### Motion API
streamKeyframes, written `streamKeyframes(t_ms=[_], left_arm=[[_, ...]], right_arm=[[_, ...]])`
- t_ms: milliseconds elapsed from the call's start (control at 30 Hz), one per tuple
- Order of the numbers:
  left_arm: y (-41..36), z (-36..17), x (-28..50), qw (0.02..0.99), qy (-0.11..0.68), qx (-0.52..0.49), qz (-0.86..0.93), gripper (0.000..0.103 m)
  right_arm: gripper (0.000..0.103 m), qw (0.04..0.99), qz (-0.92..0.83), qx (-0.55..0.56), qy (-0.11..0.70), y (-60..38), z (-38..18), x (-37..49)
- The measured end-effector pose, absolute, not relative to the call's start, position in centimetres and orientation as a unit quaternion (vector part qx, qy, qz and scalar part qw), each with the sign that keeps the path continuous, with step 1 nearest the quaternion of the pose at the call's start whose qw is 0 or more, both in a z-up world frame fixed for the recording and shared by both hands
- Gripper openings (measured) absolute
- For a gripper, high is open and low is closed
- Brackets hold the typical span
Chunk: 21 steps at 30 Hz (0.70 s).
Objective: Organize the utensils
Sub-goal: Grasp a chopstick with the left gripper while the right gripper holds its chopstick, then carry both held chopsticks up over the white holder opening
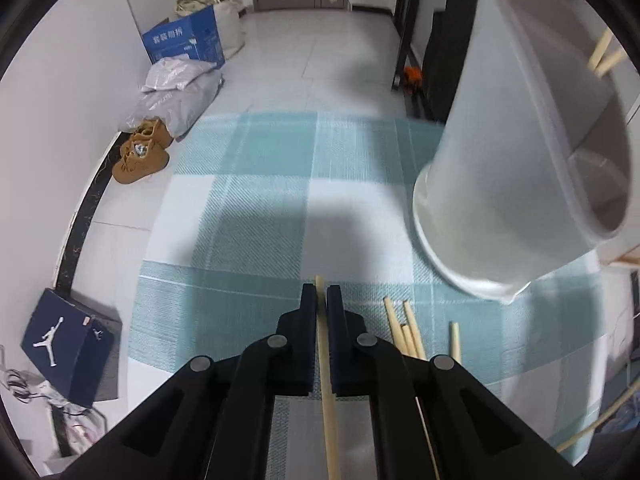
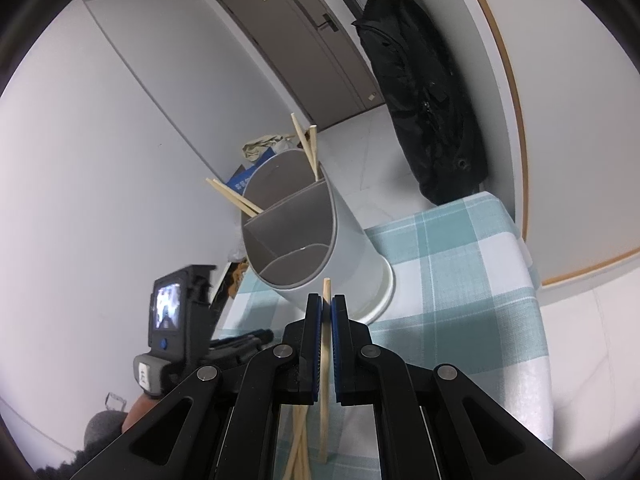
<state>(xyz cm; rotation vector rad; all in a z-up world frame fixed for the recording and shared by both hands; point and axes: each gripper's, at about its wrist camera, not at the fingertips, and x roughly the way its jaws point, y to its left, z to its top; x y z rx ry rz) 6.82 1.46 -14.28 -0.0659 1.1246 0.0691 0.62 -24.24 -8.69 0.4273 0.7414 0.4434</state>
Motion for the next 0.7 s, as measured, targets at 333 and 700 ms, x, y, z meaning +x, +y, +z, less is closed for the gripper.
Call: streamKeyframes(t_ms=[333,700], left_arm=[[1.3,-8.7,3.1,0.902,0.425,-0.068,-0.015,0.001],[1.3,-5.2,0.8,0.925,0.371,-0.072,-0.036,0.001]], right_arm=[[0.004,0.904,0.220,0.170,0.325,-23.0,-7.6,-0.8],[0.004,0.920,0.222,0.142,0.290,-21.7,-6.4,-2.7]])
